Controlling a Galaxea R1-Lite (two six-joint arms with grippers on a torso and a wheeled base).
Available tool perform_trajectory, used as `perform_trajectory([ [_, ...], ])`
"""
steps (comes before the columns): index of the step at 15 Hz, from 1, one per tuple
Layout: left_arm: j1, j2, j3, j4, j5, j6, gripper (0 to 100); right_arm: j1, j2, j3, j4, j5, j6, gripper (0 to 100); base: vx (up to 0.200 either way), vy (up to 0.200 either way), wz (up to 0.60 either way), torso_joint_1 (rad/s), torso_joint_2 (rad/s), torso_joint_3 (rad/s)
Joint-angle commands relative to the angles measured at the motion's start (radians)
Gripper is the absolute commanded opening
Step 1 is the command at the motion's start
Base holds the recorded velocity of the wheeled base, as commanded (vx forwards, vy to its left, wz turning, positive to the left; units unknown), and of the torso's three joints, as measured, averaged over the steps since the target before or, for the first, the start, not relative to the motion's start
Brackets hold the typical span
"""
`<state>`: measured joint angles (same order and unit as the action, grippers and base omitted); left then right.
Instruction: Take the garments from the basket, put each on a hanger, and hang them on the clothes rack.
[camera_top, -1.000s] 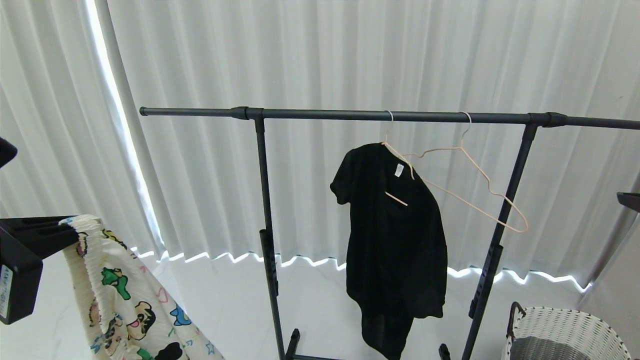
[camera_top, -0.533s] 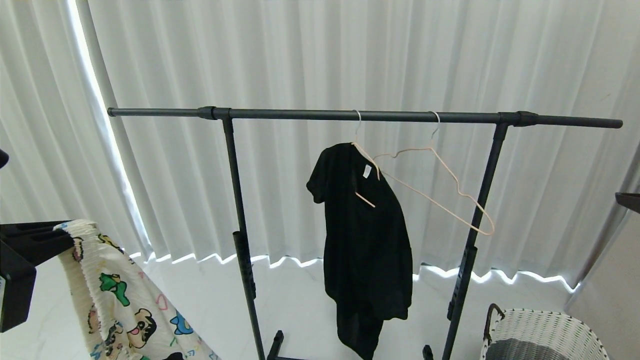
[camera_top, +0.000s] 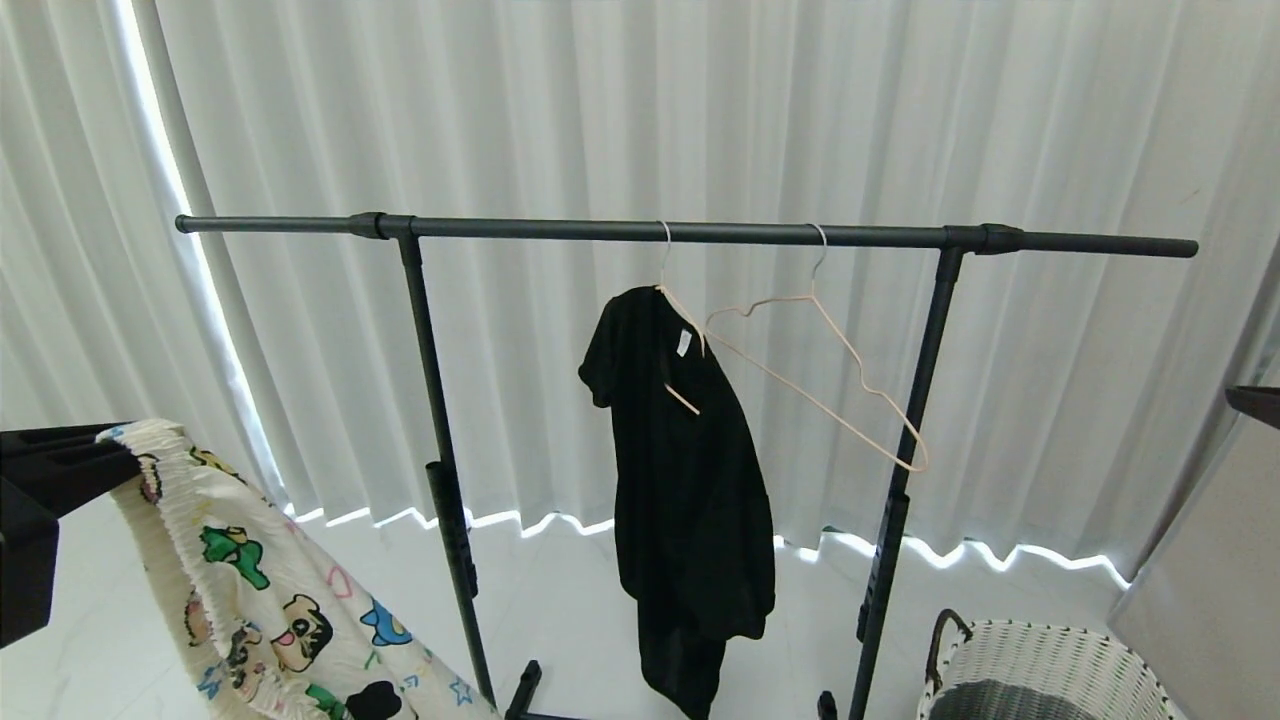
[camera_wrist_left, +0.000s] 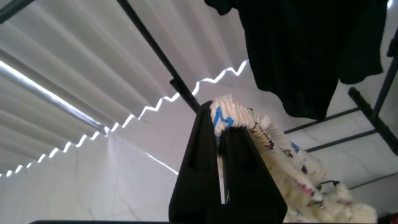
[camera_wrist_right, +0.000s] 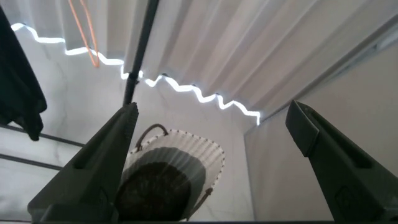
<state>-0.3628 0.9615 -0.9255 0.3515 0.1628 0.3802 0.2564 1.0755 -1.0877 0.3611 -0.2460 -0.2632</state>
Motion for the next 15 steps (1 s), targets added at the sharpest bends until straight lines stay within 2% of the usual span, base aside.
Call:
perform_trajectory([
  [1, -0.001, 0.003, 0.010, -0.019, 0.000, 0.002, 0, 0.000, 0.003, -0.001, 0.001, 0.005, -0.001, 100, 0.000, 0.000, 0.00, 0.000, 0.00, 0.000],
  [4, 0.001, 0.003, 0.010, -0.020, 0.003, 0.002, 0, 0.000, 0.003, -0.003, -0.011, 0.089, -0.002, 100, 0.000, 0.000, 0.00, 0.000, 0.00, 0.000],
  [5, 0.001, 0.005, 0.008, -0.020, 0.003, 0.002, 0, 0.000, 0.012, -0.003, -0.037, 0.128, -0.002, 100, 0.200, 0.000, 0.00, 0.007, 0.00, 0.007],
  [8, 0.001, 0.005, 0.008, -0.020, 0.003, 0.002, 0, 0.000, 0.030, -0.006, -0.060, 0.159, -0.001, 100, 0.200, 0.000, 0.00, -0.009, 0.00, 0.002],
  [9, 0.001, 0.005, 0.008, -0.020, 0.004, 0.002, 0, 0.000, 0.055, -0.008, -0.085, 0.223, 0.004, 100, 0.200, 0.000, 0.00, 0.012, 0.01, 0.002],
  [15, 0.002, 0.011, 0.007, -0.020, 0.004, 0.000, 0, 0.006, 0.135, -0.008, -0.091, 0.347, 0.039, 100, 0.200, 0.000, 0.00, 0.003, 0.00, 0.003],
])
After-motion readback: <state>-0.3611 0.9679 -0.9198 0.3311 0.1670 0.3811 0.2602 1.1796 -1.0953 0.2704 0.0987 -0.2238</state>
